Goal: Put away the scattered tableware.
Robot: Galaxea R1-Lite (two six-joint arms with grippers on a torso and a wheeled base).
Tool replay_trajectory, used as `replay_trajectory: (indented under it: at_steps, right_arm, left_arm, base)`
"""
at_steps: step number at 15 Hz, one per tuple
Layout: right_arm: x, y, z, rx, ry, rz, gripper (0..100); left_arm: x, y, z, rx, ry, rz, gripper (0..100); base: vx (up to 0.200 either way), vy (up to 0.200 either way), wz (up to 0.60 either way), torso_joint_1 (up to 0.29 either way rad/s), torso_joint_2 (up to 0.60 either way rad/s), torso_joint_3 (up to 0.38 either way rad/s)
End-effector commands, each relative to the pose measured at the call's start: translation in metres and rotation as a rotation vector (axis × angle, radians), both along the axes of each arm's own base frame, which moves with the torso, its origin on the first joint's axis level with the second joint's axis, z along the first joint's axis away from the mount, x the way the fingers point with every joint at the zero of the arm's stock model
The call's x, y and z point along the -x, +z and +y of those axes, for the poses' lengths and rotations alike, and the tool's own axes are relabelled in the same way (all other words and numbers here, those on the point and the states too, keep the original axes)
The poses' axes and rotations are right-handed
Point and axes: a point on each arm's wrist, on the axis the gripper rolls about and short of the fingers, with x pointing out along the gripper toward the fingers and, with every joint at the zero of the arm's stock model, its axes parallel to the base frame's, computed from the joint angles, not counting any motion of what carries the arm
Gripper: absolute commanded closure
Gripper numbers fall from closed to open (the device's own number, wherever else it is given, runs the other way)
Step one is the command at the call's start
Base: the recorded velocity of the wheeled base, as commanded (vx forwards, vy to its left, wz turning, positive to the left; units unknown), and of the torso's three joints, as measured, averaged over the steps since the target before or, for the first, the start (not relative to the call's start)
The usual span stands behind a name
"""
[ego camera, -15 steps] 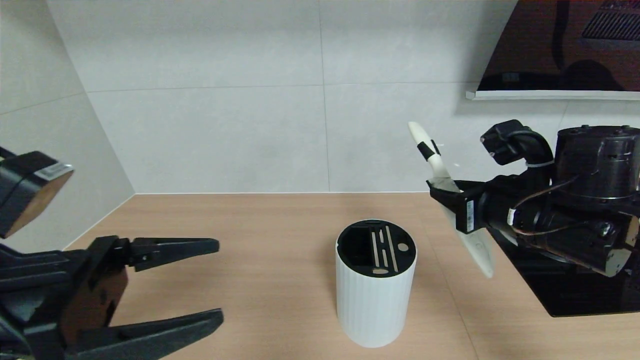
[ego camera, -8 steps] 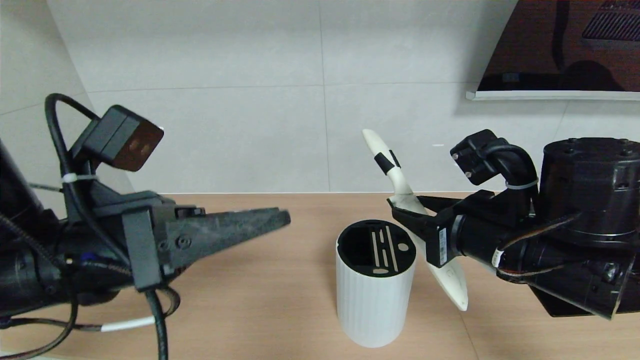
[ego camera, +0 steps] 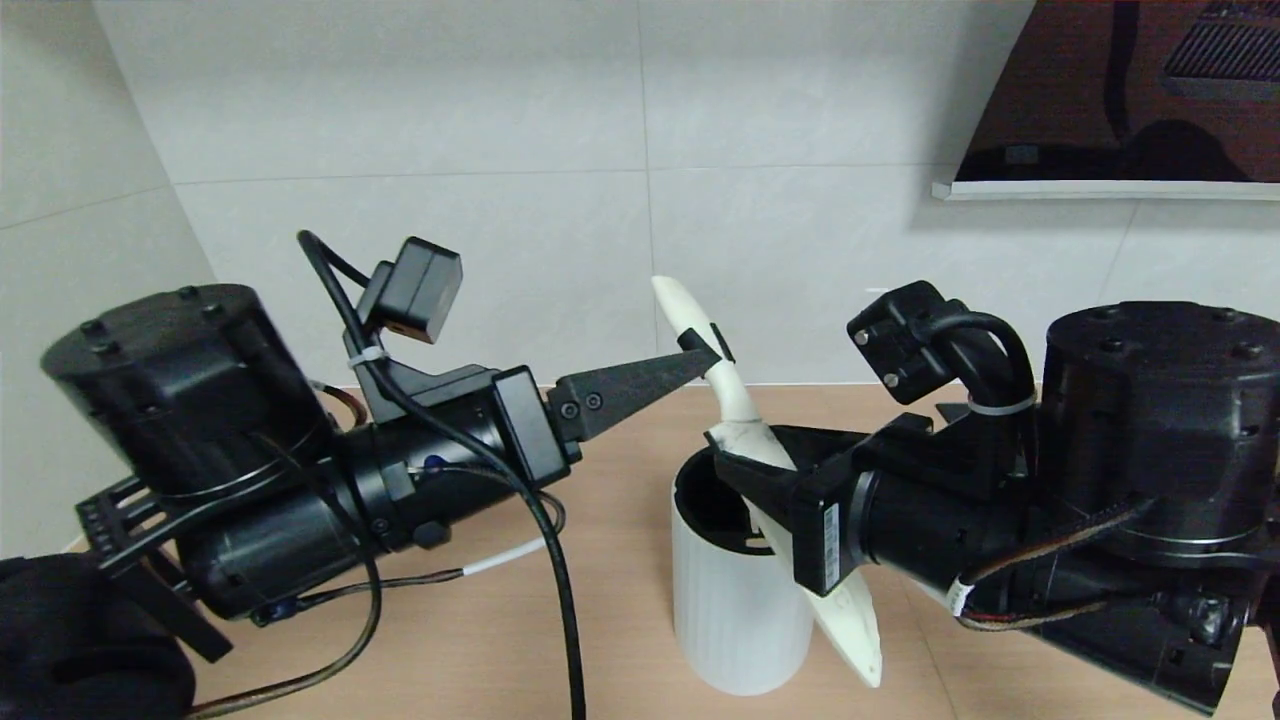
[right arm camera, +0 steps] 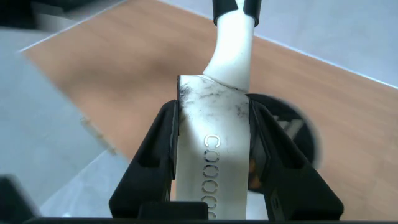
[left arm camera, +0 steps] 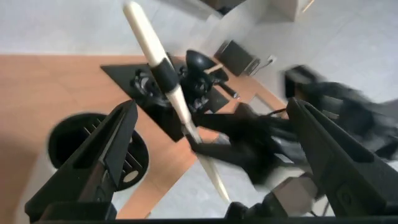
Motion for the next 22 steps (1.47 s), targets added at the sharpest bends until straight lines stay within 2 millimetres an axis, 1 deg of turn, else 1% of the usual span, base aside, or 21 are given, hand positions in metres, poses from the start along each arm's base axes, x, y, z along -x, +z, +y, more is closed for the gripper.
replay_trajectory:
  at_steps: [1,5,9,16,17,22]
  right_arm:
    - [0.006,-0.001,0.006,-0.007,0.028,0.002,100]
    - [0.013,-0.004,0.012,-0.001,0.058,0.009,100]
    - [0.018,-0.006,0.016,0.002,0.080,0.017,100]
    - [0.022,-0.008,0.020,0.005,0.100,0.020,100]
    - [0.022,-0.007,0.020,0.004,0.100,0.019,100]
    - [0.022,-0.007,0.019,0.003,0.100,0.020,100]
  left_arm:
    - [-0.007,-0.012,-0.008,-0.023,0.007,0.030,0]
    - [-0.009,-0.012,-0.009,0.000,0.022,-0.002,0]
    - [-0.017,-0.019,-0.014,0.004,0.071,-0.032,0]
    - [-0.016,-0.018,-0.018,0.015,0.068,-0.046,0]
    - [-0.016,-0.018,-0.018,0.014,0.068,-0.045,100]
    - [-0.016,-0.019,-0.018,0.013,0.068,-0.044,100]
  base:
    - [0.000,0.000,0.00,0.000,0.00,0.000]
    - [0.000,0.000,0.00,0.000,0.00,0.000]
    - [0.000,0.000,0.00,0.000,0.00,0.000]
    - [0.000,0.000,0.00,0.000,0.00,0.000]
    - [0.000,0.000,0.00,0.000,0.00,0.000]
    - [0.000,0.000,0.00,0.000,0.00,0.000]
